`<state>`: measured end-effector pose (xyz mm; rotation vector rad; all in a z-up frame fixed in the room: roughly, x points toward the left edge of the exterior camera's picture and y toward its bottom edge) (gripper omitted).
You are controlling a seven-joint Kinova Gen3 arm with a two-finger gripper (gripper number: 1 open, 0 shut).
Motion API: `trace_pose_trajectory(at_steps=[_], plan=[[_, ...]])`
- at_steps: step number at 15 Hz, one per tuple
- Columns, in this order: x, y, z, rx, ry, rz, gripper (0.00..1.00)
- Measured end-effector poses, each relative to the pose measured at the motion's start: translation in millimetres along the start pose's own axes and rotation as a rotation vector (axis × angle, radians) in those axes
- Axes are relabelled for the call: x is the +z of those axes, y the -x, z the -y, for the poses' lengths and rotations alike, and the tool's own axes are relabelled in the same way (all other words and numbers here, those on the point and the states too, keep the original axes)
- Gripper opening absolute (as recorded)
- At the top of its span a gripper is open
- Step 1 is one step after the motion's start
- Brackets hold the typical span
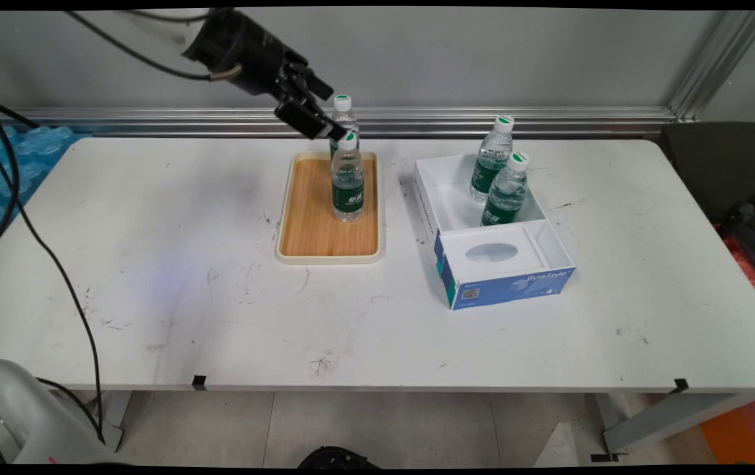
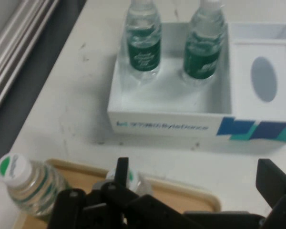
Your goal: Pick up the green bottle from the white box
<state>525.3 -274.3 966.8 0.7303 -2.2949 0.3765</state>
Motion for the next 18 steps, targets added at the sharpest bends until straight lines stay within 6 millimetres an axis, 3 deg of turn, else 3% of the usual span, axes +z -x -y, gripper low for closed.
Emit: trace_pose_trajectory(at_steps=[5,9,14,18], plan=[[11,-50,-19,-0.059,0.034,0.014,1.0],[38,-84,-33,-0.079,0.046,0.025,1.0],[79,-111,-44,-0.083,0.046,0.048,1.0],[132,-127,-52,-0.088,0.039,0.083,1.0]])
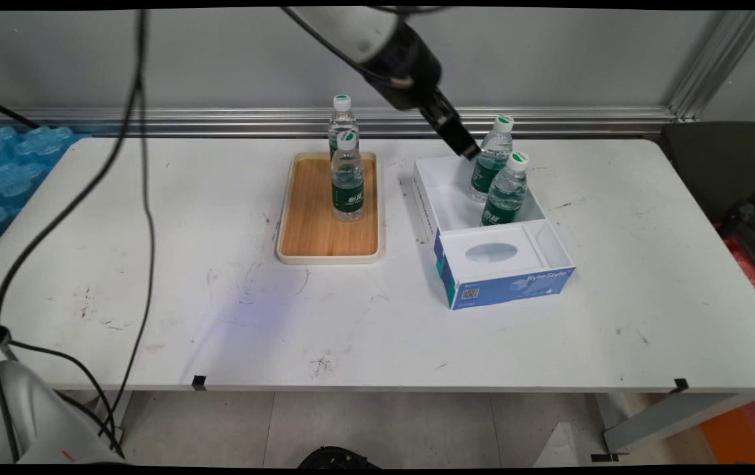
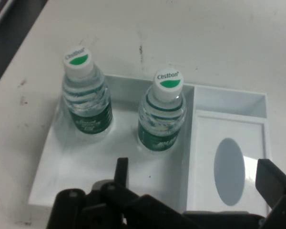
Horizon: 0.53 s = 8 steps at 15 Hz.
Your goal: Pick up the green bottle from the white box
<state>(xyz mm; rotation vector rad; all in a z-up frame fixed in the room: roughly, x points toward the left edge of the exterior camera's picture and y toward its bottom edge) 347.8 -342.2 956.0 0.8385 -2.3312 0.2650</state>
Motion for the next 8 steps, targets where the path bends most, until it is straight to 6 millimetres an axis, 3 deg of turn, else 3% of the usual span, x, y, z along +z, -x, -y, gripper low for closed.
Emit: trace_pose_trajectory(at_steps=[8], plan=[[103,-17,-1,0.014,-0.011,0.043,1.0]])
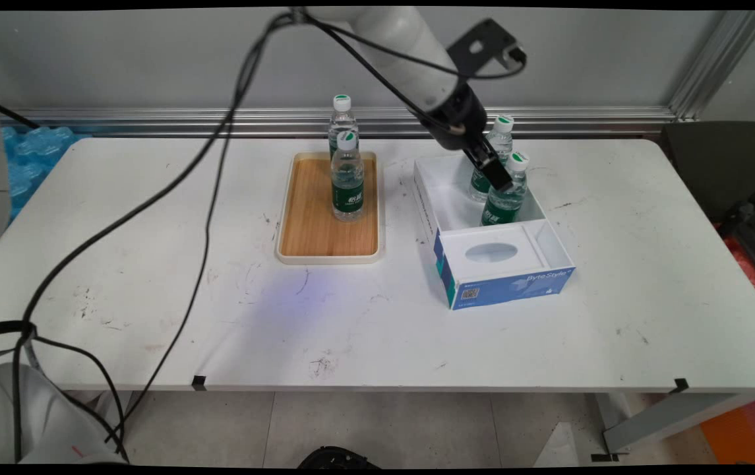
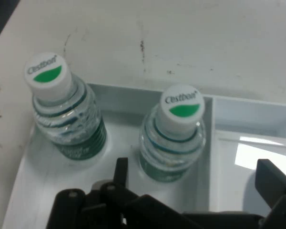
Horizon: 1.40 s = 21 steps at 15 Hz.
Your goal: Pick up the green bottle from the white box, then place the picked object on the tray
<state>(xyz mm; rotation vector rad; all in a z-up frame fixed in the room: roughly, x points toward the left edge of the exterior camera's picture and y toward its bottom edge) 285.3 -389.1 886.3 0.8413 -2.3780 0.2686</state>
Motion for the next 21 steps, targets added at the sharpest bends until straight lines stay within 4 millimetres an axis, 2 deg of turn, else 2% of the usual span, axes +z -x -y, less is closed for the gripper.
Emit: trace_pose_trajectory(at_steps=[6,10,11,17,21], plan=[[53,-3,5,0.021,-0.005,0.007,1.0],[75,-4,8,0.038,-0.01,0.005,1.0],[77,-4,8,0.041,-0.01,0.002,0.0],[81,-5,8,0.048,-0.011,-0.012,0.0],[67,-8,7,0.041,-0.014,-0.028,0.0]])
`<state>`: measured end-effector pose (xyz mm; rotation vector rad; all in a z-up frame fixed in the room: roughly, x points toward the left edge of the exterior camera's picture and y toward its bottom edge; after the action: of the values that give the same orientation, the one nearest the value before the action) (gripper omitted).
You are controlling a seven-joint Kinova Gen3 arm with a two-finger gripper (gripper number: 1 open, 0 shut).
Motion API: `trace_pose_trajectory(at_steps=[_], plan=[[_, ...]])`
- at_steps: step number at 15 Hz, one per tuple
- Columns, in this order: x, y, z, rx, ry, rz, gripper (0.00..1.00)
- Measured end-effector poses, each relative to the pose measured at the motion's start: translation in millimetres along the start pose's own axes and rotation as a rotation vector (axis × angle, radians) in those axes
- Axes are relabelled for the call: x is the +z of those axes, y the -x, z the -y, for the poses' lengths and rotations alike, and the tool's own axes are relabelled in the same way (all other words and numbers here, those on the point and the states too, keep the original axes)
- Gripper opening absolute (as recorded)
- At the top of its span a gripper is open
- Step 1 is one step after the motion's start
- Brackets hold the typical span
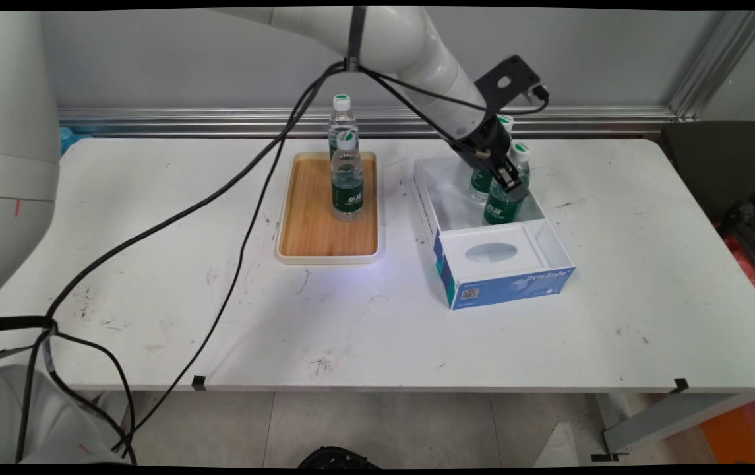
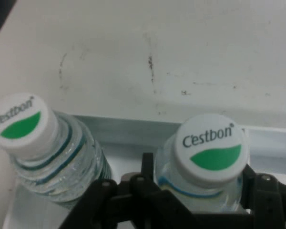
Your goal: Place the picked object on the tray
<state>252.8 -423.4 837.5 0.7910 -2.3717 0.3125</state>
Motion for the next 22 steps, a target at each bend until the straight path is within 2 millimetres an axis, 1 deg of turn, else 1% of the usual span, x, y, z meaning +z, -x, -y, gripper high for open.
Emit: trace_pose_trajectory(at_steps=[3,5,9,12,13,18,19,20,22], plan=[[-22,-6,0,-0.005,-0.002,-0.019,0.0],[-42,-11,-1,-0.006,-0.005,-0.035,0.0],[-97,-22,-1,-0.006,-0.009,-0.07,0.0],[-138,-24,1,-0.005,-0.015,-0.088,0.0],[-151,-23,3,-0.006,-0.021,-0.091,0.0],[-201,-12,12,-0.033,-0.058,-0.092,0.0],[-213,-7,16,-0.045,-0.071,-0.089,0.0],[-221,-4,18,-0.052,-0.08,-0.087,0.0],[-246,8,26,-0.08,-0.114,-0.076,0.0]])
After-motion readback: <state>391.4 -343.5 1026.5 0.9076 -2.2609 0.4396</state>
